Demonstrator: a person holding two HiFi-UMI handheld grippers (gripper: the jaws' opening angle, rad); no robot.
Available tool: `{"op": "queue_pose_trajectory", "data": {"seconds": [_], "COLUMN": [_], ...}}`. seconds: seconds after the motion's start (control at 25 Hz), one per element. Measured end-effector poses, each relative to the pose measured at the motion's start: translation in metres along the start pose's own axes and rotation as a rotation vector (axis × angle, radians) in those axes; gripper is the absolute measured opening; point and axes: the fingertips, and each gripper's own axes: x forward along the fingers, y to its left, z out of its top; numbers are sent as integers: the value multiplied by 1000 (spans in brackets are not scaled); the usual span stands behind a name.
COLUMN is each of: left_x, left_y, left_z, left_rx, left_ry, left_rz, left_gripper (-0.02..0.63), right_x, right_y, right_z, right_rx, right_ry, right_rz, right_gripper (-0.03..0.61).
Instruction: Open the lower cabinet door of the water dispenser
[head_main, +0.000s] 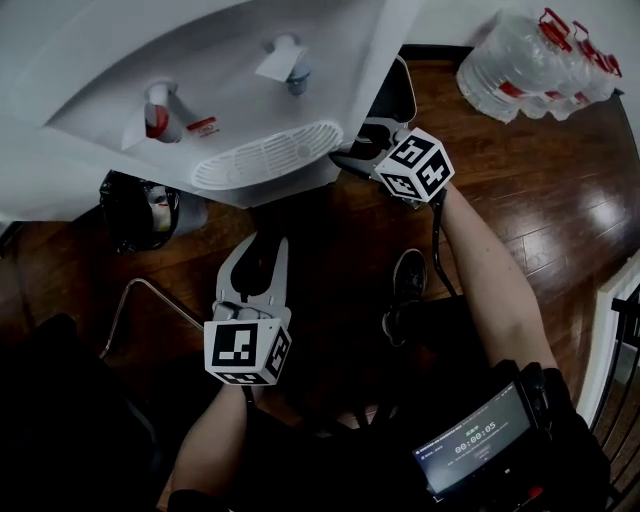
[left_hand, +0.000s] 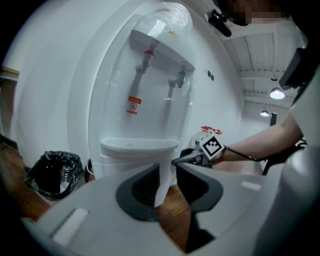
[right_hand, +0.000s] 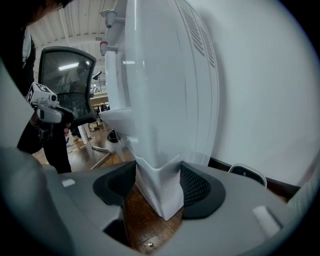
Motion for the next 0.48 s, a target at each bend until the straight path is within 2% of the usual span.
{"op": "queue_pose_trajectory", "data": {"seconds": [0.08, 0.28, 0.48], "left_x": [0, -3, -1], "left_y": [1, 6, 1], "left_z": [0, 10, 6], "left_rx": [-1, -29, -8], "left_ry": [0, -3, -20], "left_rz": [-3, 22, 16], "left_gripper": [127, 127, 127], "right_x": [-4, -9, -23], "right_y": [0, 17, 33], "right_z": [-2, -13, -22], "right_rx": [3, -43, -60], "right_ry": [4, 55, 84], "right_rz": [2, 45, 57], "right_gripper": [257, 237, 204]}}
